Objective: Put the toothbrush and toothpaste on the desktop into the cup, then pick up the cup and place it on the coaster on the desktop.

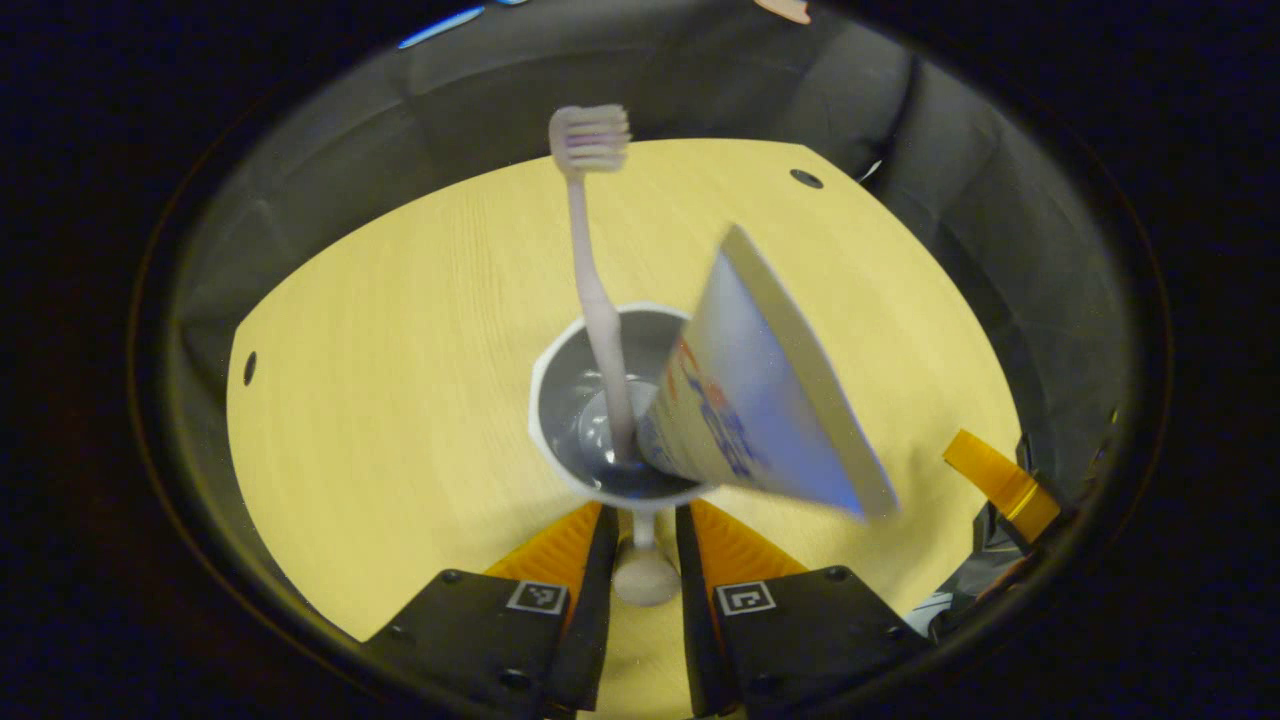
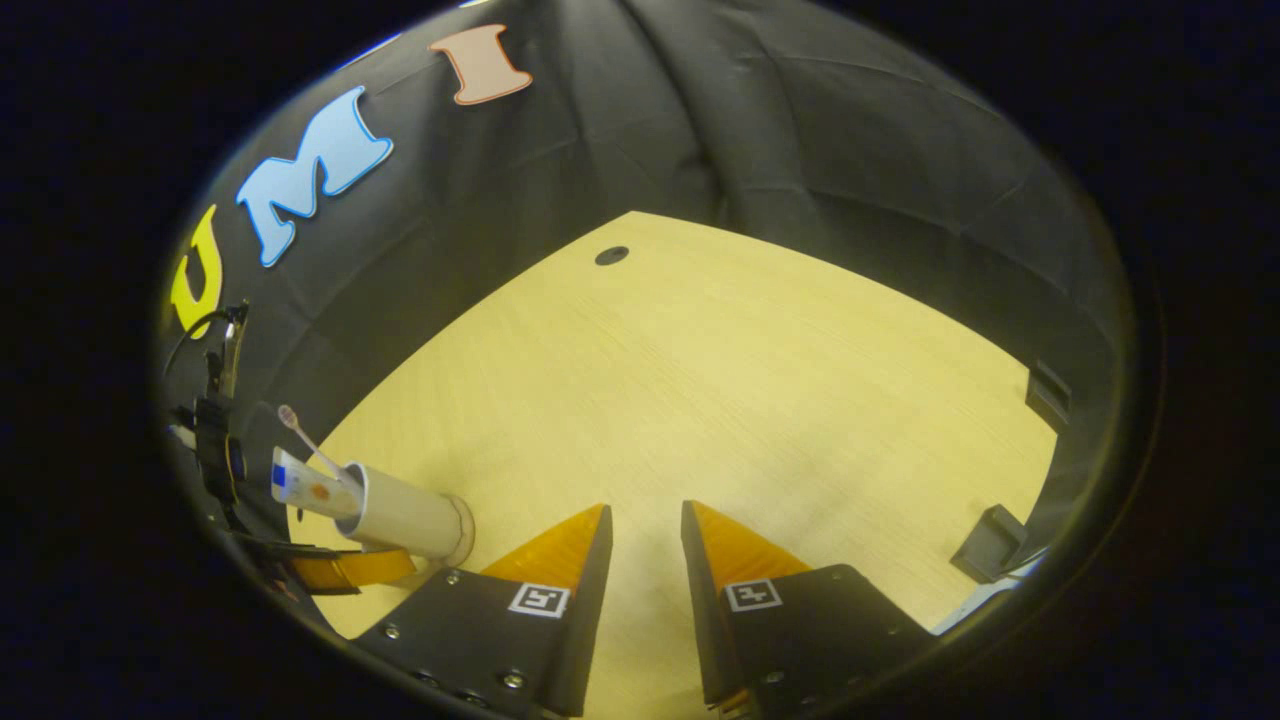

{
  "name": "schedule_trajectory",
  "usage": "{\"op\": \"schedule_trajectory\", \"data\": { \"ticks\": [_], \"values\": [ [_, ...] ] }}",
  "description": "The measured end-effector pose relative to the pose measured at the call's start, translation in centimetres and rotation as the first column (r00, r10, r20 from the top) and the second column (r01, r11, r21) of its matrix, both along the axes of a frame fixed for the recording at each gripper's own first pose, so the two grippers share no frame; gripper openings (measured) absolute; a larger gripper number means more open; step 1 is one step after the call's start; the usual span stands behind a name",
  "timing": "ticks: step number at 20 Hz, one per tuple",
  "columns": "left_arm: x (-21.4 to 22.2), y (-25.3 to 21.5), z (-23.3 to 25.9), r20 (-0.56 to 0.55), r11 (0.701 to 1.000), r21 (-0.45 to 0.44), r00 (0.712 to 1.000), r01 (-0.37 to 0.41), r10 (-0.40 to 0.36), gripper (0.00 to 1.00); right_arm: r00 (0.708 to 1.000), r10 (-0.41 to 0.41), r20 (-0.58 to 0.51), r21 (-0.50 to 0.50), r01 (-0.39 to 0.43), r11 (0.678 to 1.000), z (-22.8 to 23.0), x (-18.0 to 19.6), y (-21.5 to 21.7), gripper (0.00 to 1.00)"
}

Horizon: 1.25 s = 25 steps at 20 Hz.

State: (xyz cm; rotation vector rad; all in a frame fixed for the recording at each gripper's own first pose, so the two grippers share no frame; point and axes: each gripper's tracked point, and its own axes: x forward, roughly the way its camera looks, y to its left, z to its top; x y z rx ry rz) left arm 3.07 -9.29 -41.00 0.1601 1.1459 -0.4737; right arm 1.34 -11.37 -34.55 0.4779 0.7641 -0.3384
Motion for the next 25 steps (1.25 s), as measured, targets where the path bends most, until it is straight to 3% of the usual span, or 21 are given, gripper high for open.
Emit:
{"op": "schedule_trajectory", "data": {
  "ticks": [1,3,5,6,10,11,13,14,15,16,17,18,19,21,22,23,24,25],
  "values": [
    [-0.1,0.1,0.5,0.010,1.000,-0.001,1.000,0.006,-0.006,0.41,1.000,0.009,0.000,-0.001,-0.009,1.000,0.0,0.2,0.1,0.42],
    [0.1,0.0,1.1,0.035,1.000,0.017,0.999,0.015,-0.015,0.61,0.999,0.032,0.004,0.003,-0.032,0.999,0.2,0.4,0.5,0.42],
    [0.4,0.1,2.1,0.079,1.000,0.022,0.997,0.001,-0.002,0.61,0.998,0.062,0.015,0.010,-0.062,0.998,1.0,0.6,1.2,0.42],
    [0.4,0.4,2.8,0.102,1.000,0.021,0.995,-0.009,0.007,0.70,0.996,0.079,0.029,0.008,-0.079,0.997,1.6,0.8,1.5,0.42],
    [0.1,2.5,6.9,0.230,0.999,-0.025,0.972,-0.038,0.042,0.70,0.974,0.186,0.129,-0.043,-0.181,0.982,6.6,2.2,3.6,0.42],
    [0.0,3.4,8.3,0.268,0.998,-0.043,0.961,-0.053,0.063,0.66,0.964,0.215,0.155,-0.061,-0.208,0.976,8.3,2.6,4.3,0.38],
    [-0.4,5.3,11.9,0.346,0.992,-0.087,0.931,-0.090,0.115,0.62,0.937,0.280,0.207,-0.096,-0.265,0.959,11.3,3.2,6.0,0.42],
    [-0.6,5.8,14.2,0.395,0.988,-0.117,0.908,-0.103,0.141,0.62,0.923,0.309,0.231,-0.119,-0.289,0.950,12.7,3.3,6.6,0.37],
    [-0.8,6.6,16.6,0.445,0.982,-0.151,0.879,-0.114,0.171,0.69,0.903,0.341,0.262,-0.147,-0.312,0.939,14.5,3.5,7.3,0.42],
    [-1.1,7.4,19.3,0.492,0.975,-0.184,0.847,-0.126,0.202,0.69,0.881,0.371,0.295,-0.178,-0.330,0.927,16.7,3.7,8.0,0.37],
    [-1.7,8.3,21.9,0.536,0.966,-0.225,0.811,-0.129,0.233,0.71,0.861,0.393,0.324,-0.204,-0.342,0.917,18.5,3.8,8.6,0.37],
    [-2.3,9.6,24.8,0.574,0.956,-0.262,0.774,-0.136,0.267,0.66,0.837,0.415,0.357,-0.239,-0.348,0.907,20.6,4.0,9.3,0.42],
    [-2.7,10.7,27.4,0.611,0.945,-0.297,0.734,-0.136,0.298,0.72,0.812,0.435,0.389,-0.270,-0.351,0.897,22.6,4.0,9.8,0.42],
    [-3.6,12.5,32.6,0.682,0.926,-0.354,0.643,-0.128,0.350,0.71,0.765,0.462,0.448,-0.325,-0.342,0.882,26.8,4.0,10.5,0.42],
    [-4.1,13.3,34.7,0.716,0.920,-0.372,0.593,-0.123,0.369,0.71,0.739,0.470,0.482,-0.345,-0.333,0.878,29.0,4.2,11.1,0.37],
    [-4.8,14.5,36.5,0.753,0.915,-0.386,0.532,-0.119,0.387,0.71,0.716,0.472,0.514,-0.357,-0.322,0.877,30.8,4.4,11.4,0.42],
    [-6.4,16.1,38.0,0.782,0.910,-0.401,0.478,-0.104,0.399,0.66,0.697,0.475,0.536,-0.369,-0.313,0.875,32.3,4.2,11.5,0.37],
    [-7.4,17.6,39.3,0.805,0.909,-0.404,0.433,-0.098,0.405,0.76,0.674,0.483,0.559,-0.378,-0.312,0.872,33.9,4.1,12.0,0.47]
  ]
}}
